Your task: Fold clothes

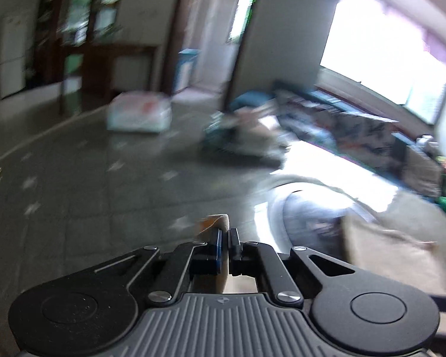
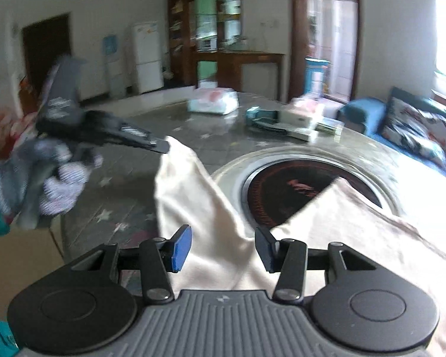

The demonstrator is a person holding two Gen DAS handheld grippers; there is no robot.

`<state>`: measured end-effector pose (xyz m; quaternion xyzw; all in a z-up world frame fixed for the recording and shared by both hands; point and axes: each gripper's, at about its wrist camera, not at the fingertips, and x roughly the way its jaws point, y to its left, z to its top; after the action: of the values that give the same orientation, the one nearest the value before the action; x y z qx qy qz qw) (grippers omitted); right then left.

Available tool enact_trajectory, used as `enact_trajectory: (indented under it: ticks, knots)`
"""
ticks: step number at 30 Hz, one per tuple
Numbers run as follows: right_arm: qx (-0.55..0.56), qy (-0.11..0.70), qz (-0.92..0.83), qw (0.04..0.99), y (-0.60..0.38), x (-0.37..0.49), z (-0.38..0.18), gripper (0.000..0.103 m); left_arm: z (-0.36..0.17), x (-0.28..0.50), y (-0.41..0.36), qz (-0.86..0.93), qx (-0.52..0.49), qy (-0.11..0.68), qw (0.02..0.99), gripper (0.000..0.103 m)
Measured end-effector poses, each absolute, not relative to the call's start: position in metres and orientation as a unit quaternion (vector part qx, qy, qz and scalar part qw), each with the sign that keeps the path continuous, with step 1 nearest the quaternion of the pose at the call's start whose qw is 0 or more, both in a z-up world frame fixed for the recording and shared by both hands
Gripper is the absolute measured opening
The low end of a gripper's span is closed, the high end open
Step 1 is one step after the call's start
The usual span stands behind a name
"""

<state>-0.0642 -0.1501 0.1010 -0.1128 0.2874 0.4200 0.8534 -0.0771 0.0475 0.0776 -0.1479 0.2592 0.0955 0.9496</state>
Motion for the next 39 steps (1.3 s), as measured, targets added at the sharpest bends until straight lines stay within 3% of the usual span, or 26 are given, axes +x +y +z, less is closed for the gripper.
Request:
enact_trajectory:
  ticks: [7,15,29,39]
  knots:
    - [-0.032,0.304,0.361,0.881,-0.201,-0.044,0.110,0.039,0.095,-0.091,-0.044,-0.060,-0.086,0.223,0.969,0.004]
    - [0.058,0.339,0.312,0.886,-0.256,-0.027,0.106,0.034,0.057,-0.097,-0.128,-0.168,-0.030,0.272,0.947,0.004]
    - [0.099,0.428,0.303,0.846,-0.246,-0.019,0.054,0.035,0.026,-0.102,-0.153,-0.200,0.031,0.311,0.929,0.005]
    - [0.061,0.427,0.295,0.853,-0.224,-0.020,0.049,0.035,0.032,-0.119,-0.130,-0.202,0.046,0.298,0.932,0.008]
